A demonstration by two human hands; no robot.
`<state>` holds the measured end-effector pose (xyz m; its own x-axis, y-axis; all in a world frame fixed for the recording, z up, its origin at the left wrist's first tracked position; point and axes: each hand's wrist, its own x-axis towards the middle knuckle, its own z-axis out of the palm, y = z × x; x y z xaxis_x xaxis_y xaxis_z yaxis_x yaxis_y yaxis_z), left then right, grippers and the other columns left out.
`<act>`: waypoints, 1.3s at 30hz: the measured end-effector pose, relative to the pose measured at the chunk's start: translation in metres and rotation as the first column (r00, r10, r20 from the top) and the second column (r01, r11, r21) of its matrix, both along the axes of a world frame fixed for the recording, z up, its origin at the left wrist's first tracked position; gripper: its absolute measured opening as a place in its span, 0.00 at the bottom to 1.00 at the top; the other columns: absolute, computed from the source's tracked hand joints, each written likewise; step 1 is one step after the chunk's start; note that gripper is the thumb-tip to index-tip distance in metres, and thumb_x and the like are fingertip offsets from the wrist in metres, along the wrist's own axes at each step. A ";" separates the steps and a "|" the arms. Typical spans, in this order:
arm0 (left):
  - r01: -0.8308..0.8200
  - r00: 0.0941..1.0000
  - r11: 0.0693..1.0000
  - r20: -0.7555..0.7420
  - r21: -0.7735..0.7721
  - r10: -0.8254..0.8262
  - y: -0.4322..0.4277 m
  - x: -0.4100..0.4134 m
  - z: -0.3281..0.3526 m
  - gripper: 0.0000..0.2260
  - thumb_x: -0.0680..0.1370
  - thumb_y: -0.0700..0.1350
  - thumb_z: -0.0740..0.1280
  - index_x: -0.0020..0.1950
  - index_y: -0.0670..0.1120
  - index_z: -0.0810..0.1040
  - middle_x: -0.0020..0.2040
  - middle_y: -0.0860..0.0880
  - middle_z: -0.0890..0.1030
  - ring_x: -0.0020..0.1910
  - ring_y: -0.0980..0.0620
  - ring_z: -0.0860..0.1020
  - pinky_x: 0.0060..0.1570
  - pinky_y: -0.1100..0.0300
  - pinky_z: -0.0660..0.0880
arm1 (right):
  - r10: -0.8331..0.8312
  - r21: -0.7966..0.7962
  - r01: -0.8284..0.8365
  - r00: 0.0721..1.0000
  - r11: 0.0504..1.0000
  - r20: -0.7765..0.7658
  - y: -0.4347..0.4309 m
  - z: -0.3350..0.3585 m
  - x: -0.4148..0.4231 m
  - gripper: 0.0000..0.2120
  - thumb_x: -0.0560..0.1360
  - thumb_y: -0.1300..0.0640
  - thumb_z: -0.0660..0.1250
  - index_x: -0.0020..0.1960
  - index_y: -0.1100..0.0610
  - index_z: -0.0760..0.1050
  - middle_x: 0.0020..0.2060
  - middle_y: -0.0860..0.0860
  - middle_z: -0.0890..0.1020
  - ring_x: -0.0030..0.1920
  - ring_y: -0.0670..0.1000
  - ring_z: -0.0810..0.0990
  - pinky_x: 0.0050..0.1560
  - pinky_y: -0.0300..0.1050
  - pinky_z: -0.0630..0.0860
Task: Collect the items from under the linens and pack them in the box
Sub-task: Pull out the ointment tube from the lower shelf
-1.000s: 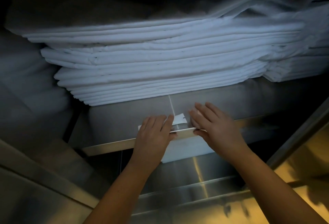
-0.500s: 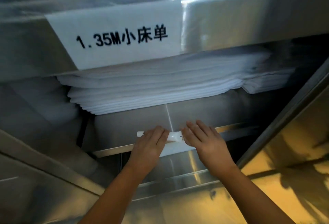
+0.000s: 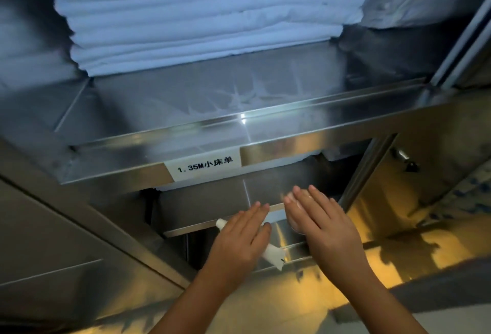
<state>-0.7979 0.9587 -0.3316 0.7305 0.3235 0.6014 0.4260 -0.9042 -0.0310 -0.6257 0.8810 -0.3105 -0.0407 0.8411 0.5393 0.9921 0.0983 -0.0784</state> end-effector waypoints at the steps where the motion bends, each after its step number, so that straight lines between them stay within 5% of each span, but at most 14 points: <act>1: 0.000 1.000 1.000 -0.009 0.002 0.000 -0.007 0.001 0.013 0.11 0.71 0.39 0.69 0.53 0.40 0.78 0.57 0.38 0.79 0.58 0.42 0.77 0.55 0.48 0.74 | 0.003 0.005 -0.003 1.000 1.000 0.004 -0.007 0.014 0.000 0.35 0.59 0.67 0.77 0.64 0.59 0.73 0.60 0.60 0.77 0.60 0.65 0.75 0.54 0.64 0.73; 6: -0.022 1.000 1.000 -0.019 -0.022 0.021 -0.038 0.006 0.072 0.21 0.73 0.35 0.61 0.66 0.41 0.68 0.65 0.39 0.72 0.66 0.41 0.69 0.61 0.41 0.66 | -0.032 0.019 0.032 0.999 0.999 0.031 -0.043 0.073 0.005 0.35 0.57 0.70 0.77 0.63 0.60 0.74 0.60 0.60 0.78 0.60 0.65 0.75 0.51 0.66 0.76; 8: -0.015 0.999 0.998 -0.034 -0.060 0.013 -0.052 0.010 0.092 0.30 0.67 0.32 0.68 0.68 0.40 0.64 0.67 0.38 0.71 0.67 0.41 0.66 0.63 0.40 0.62 | -0.055 0.058 0.051 0.997 0.997 0.062 -0.058 0.092 0.008 0.30 0.60 0.69 0.72 0.63 0.60 0.74 0.60 0.60 0.78 0.60 0.65 0.75 0.51 0.66 0.75; 10: -0.038 0.999 0.984 -0.030 -0.176 0.033 -0.064 0.013 0.110 0.41 0.59 0.30 0.75 0.69 0.40 0.63 0.68 0.39 0.69 0.69 0.43 0.63 0.67 0.43 0.58 | -0.088 0.085 0.081 0.993 0.993 0.083 -0.074 0.106 0.008 0.26 0.65 0.67 0.66 0.63 0.59 0.74 0.61 0.59 0.77 0.60 0.64 0.75 0.52 0.65 0.74; 12: 0.014 0.995 0.926 0.099 -0.377 0.026 -0.074 0.021 0.126 0.43 0.62 0.28 0.72 0.73 0.45 0.60 0.72 0.44 0.63 0.73 0.50 0.58 0.71 0.45 0.53 | -0.129 0.109 0.118 0.987 0.987 0.097 -0.088 0.121 0.008 0.22 0.70 0.64 0.58 0.64 0.58 0.73 0.61 0.58 0.77 0.61 0.63 0.75 0.54 0.63 0.73; 14: 0.171 0.946 0.775 0.322 -0.608 0.044 -0.086 0.029 0.141 0.37 0.71 0.28 0.65 0.73 0.55 0.58 0.74 0.54 0.59 0.73 0.60 0.55 0.73 0.56 0.54 | -0.160 0.122 0.146 0.980 0.982 0.120 -0.101 0.132 0.008 0.23 0.72 0.62 0.53 0.64 0.58 0.73 0.61 0.57 0.77 0.61 0.62 0.75 0.56 0.62 0.71; 17: 0.463 0.801 0.441 0.576 -0.769 0.163 -0.100 0.035 0.161 0.26 0.78 0.34 0.61 0.67 0.63 0.65 0.68 0.61 0.69 0.67 0.67 0.65 0.63 0.71 0.64 | -0.232 0.156 0.211 0.964 0.965 0.127 -0.121 0.144 0.004 0.22 0.72 0.59 0.53 0.64 0.58 0.74 0.62 0.57 0.77 0.62 0.61 0.75 0.59 0.60 0.65; 21: 0.711 0.698 -0.186 0.649 -0.678 0.303 -0.104 0.042 0.174 0.21 0.73 0.37 0.64 0.63 0.54 0.72 0.63 0.54 0.77 0.62 0.55 0.75 0.56 0.53 0.73 | -0.343 0.192 0.311 0.925 0.931 0.163 -0.146 0.157 -0.005 0.19 0.73 0.61 0.57 0.62 0.58 0.75 0.60 0.57 0.78 0.60 0.62 0.76 0.59 0.61 0.67; 24: 0.690 0.712 -0.485 0.624 -0.536 0.323 -0.105 0.042 0.179 0.24 0.69 0.40 0.64 0.65 0.50 0.71 0.63 0.49 0.77 0.61 0.49 0.76 0.53 0.47 0.73 | -0.438 0.200 0.405 0.883 0.892 0.166 -0.164 0.164 -0.016 0.19 0.73 0.61 0.57 0.61 0.58 0.77 0.59 0.57 0.79 0.59 0.61 0.77 0.57 0.61 0.72; 27: 0.583 0.755 -0.655 0.618 -0.481 0.218 -0.108 0.042 0.180 0.20 0.73 0.41 0.60 0.66 0.50 0.71 0.63 0.48 0.78 0.61 0.47 0.76 0.56 0.41 0.71 | -0.550 0.215 0.515 0.820 0.830 0.159 -0.180 0.167 -0.031 0.19 0.73 0.61 0.55 0.59 0.58 0.78 0.58 0.56 0.80 0.58 0.61 0.78 0.55 0.60 0.74; 32: 0.350 0.801 -0.821 0.598 -0.451 0.013 -0.123 0.042 0.177 0.21 0.73 0.43 0.61 0.66 0.47 0.71 0.63 0.46 0.77 0.61 0.45 0.76 0.50 0.45 0.78 | -0.747 0.187 0.726 0.659 0.662 0.085 -0.212 0.158 -0.062 0.20 0.73 0.64 0.53 0.60 0.59 0.78 0.58 0.57 0.80 0.58 0.61 0.78 0.55 0.59 0.74; 39: -0.009 0.789 -0.943 0.577 -0.333 -0.212 -0.172 0.058 0.172 0.24 0.70 0.41 0.61 0.67 0.44 0.69 0.63 0.42 0.77 0.60 0.43 0.76 0.49 0.44 0.78 | -0.905 0.219 0.879 0.419 0.423 0.069 -0.269 0.154 -0.103 0.24 0.83 0.60 0.44 0.56 0.61 0.80 0.55 0.58 0.81 0.54 0.61 0.80 0.50 0.54 0.76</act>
<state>-0.7394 0.7870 -0.1599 0.9428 -0.3051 -0.1342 0.3253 0.7546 0.5699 -0.7282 0.6124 -0.1564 0.6001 0.3761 0.7060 0.5198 -0.8542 0.0131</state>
